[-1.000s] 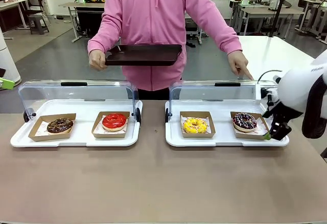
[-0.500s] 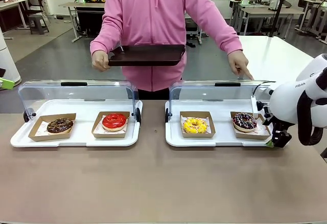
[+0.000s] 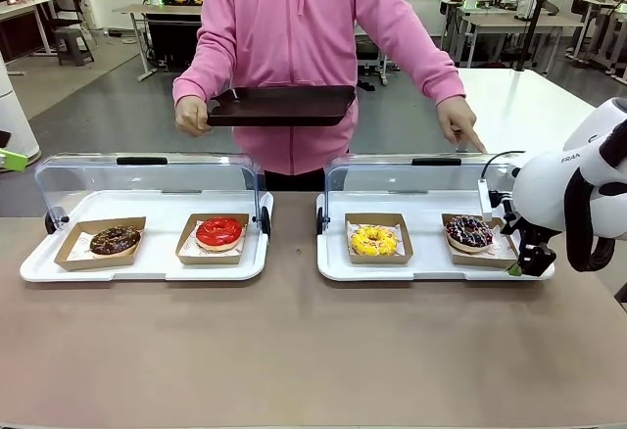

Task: Provide the desired donut to the person.
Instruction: Pick up and lift the Paper togo box containing the Donut pointed at by the person.

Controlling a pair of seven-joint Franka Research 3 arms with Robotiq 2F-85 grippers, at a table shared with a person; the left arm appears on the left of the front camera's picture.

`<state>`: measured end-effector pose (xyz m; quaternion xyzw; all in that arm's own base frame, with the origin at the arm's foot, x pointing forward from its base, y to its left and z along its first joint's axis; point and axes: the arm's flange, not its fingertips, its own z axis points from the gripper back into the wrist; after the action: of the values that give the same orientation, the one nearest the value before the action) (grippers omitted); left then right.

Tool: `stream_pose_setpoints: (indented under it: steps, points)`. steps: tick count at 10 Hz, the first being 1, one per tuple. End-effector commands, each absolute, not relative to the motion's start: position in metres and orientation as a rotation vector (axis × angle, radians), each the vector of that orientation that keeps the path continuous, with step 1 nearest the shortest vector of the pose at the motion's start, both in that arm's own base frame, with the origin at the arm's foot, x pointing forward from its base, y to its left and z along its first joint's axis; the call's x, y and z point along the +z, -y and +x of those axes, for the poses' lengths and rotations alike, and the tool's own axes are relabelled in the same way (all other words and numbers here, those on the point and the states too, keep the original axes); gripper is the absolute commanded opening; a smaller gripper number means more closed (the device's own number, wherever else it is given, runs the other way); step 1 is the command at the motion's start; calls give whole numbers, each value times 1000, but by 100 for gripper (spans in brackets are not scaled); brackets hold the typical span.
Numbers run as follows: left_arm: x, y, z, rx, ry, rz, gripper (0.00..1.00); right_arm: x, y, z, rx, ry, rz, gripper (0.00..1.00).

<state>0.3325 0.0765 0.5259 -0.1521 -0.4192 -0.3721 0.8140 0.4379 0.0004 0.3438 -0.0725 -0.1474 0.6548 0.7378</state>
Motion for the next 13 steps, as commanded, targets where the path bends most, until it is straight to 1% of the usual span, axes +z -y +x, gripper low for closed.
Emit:
stream_pose_setpoints:
  steps: [1,4,5,7,8,9,10,11,12,13]
  points:
    - [526,-77,333,-797,902,-334,100,340,6,450,1445,346,-180,100]
    - [526,-77,333,-797,902,-334,100,334,9,464,1460,337,-172,100]
    - [526,-77,333,-797,902,-334,100,335,10,463,1472,335,-166,43]
    - [526,-77,333,-797,902,-334,100,330,10,467,1480,317,-161,43]
    - [526,-77,333,-797,902,-334,100,327,8,469,1490,319,-167,37]
    - [526,-77,333,-797,902,-334,100,323,7,471,1489,303,-171,26]
    - [526,-77,333,-797,902,-334,100,320,8,472,1483,283,-176,0]
    - [526,-77,333,-797,902,-334,100,319,8,473,1485,286,-168,3]
    - [526,-77,333,-797,902,-334,100,318,9,473,1493,276,-153,0]
    - [526,-77,333,-797,902,-334,100,320,10,473,1496,278,-143,0]
